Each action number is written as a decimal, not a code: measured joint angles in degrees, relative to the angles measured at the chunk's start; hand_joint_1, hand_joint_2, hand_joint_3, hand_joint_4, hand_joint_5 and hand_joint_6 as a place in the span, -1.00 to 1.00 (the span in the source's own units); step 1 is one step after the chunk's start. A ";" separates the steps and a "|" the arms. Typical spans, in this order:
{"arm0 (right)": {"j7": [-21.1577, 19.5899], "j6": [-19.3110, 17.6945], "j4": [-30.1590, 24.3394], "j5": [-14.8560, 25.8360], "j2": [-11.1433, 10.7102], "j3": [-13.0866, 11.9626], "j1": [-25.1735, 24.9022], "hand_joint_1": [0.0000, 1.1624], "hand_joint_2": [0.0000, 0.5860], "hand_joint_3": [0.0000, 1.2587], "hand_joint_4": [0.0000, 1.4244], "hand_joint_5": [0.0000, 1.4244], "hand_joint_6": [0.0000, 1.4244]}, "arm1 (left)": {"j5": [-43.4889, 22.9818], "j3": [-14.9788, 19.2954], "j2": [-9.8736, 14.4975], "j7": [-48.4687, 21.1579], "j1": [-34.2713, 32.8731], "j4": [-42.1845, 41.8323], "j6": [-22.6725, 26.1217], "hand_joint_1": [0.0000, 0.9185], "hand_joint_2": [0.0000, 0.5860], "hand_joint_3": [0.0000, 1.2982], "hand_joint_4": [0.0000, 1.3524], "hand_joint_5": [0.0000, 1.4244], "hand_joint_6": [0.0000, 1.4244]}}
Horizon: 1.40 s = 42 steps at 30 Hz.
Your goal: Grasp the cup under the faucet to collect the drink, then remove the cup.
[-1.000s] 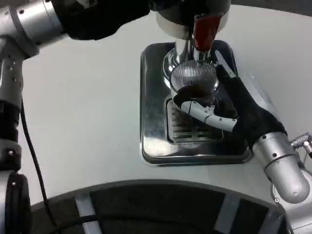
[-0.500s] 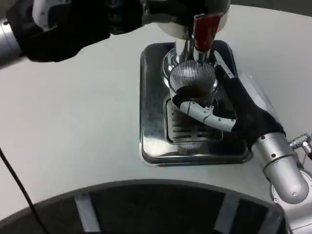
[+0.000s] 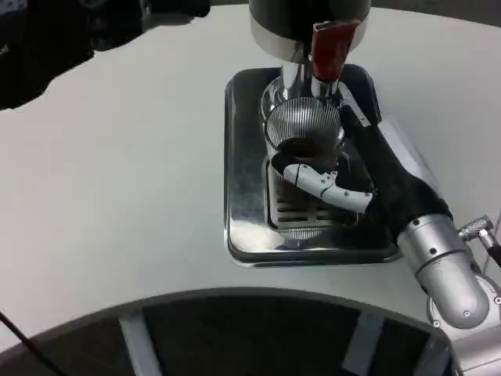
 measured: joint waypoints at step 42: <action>-3.68 5.38 0.02 -7.10 1.95 3.91 -0.75 0.06 -0.29 -0.87 -1.00 -0.94 -0.95 | 1.46 6.25 3.65 10.20 26.37 -4.40 -4.06 -1.00 -0.59 -0.75 -0.88 -0.64 -0.85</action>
